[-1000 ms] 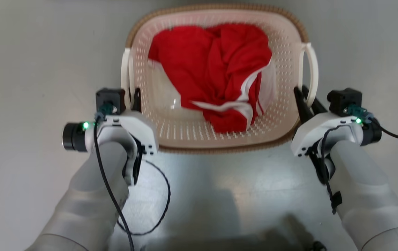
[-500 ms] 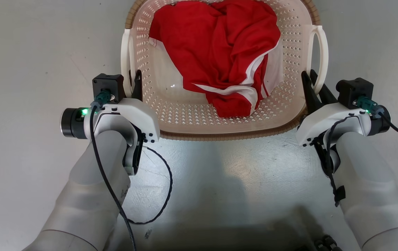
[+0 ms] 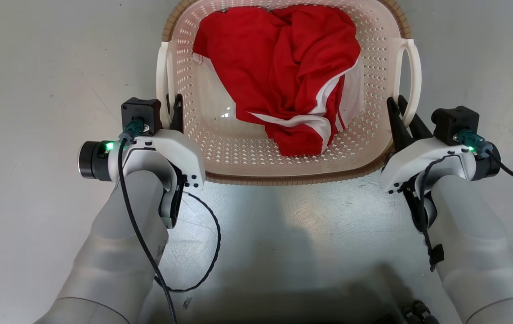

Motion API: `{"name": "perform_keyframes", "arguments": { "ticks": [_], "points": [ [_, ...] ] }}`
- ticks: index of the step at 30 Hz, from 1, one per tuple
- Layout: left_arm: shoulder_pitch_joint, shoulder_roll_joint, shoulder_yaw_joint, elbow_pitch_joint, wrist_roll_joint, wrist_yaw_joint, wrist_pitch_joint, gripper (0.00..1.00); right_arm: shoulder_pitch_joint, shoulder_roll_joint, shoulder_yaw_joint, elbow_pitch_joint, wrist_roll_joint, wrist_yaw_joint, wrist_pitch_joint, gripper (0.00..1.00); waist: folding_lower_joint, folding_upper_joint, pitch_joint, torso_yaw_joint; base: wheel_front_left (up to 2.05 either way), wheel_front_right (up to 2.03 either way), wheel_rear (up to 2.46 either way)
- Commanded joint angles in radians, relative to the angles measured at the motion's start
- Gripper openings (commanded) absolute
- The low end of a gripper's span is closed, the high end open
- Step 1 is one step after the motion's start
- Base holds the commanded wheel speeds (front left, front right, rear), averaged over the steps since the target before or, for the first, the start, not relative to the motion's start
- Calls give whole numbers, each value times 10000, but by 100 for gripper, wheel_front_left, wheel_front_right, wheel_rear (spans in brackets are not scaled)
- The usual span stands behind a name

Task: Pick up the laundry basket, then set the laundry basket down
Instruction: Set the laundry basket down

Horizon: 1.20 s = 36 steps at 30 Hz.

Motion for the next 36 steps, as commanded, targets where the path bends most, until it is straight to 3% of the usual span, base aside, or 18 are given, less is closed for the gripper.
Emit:
{"name": "perform_keyframes", "arguments": {
  "ticks": [1,15,16,17,30,36],
  "points": [
    [92,183,173,-76,147,-127,-62,0,407,113,229,-137,72,60,-152,0,0,0,7,-2,0,0,0],
    [-55,106,488,263,381,-187,-63,0,332,114,40,-31,17,60,-153,0,0,0,50,44,0,0,0],
    [-65,103,596,316,280,-148,-63,0,316,114,-64,-39,54,60,-153,11,0,0,61,46,0,0,0],
    [-86,101,654,340,242,-84,-63,100,300,114,-164,-82,35,60,-153,100,0,0,82,50,0,0,0],
    [-36,94,364,477,-480,370,-63,100,663,114,-498,-1179,-194,60,-153,100,0,0,-365,137,0,0,0],
    [486,94,524,0,-699,184,-63,100,1048,114,-210,-1633,74,60,-153,100,0,0,-1167,119,0,0,0]
  ]
}}
